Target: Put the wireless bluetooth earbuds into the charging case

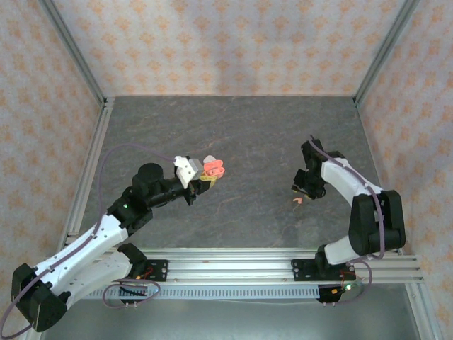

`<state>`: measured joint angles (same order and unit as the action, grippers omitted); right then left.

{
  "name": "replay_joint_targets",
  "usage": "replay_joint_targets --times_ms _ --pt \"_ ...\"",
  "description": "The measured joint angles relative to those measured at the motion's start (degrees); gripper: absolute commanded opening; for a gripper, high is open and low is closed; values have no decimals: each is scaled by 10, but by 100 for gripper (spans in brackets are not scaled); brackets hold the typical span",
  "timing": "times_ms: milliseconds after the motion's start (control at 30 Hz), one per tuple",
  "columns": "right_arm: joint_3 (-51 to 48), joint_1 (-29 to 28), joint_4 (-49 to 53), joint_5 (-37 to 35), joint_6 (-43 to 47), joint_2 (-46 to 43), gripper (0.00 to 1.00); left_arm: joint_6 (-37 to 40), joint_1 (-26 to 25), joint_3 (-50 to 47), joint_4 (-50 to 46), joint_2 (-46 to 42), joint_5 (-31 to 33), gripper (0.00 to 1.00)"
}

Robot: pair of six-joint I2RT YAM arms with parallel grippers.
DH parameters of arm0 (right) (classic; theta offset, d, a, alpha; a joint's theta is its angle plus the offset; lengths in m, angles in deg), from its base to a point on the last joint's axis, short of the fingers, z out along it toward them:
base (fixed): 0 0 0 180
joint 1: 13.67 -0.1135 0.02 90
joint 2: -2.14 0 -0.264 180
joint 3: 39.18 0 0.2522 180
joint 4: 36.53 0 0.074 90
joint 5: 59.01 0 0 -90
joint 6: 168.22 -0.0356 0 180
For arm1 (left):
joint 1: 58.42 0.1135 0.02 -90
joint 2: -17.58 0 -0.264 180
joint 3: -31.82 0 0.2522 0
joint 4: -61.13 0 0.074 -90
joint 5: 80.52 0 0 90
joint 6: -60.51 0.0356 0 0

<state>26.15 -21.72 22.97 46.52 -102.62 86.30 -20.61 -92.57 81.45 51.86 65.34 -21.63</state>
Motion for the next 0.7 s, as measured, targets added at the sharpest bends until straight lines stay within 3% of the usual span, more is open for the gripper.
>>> replay_joint_targets --times_ms 233,700 --pt "-43 5 -40 57 -63 14 45 1 0 0 0 -16 0 0" --pt "-38 5 -51 53 -78 46 47 4 0 0 0 -16 0 0"
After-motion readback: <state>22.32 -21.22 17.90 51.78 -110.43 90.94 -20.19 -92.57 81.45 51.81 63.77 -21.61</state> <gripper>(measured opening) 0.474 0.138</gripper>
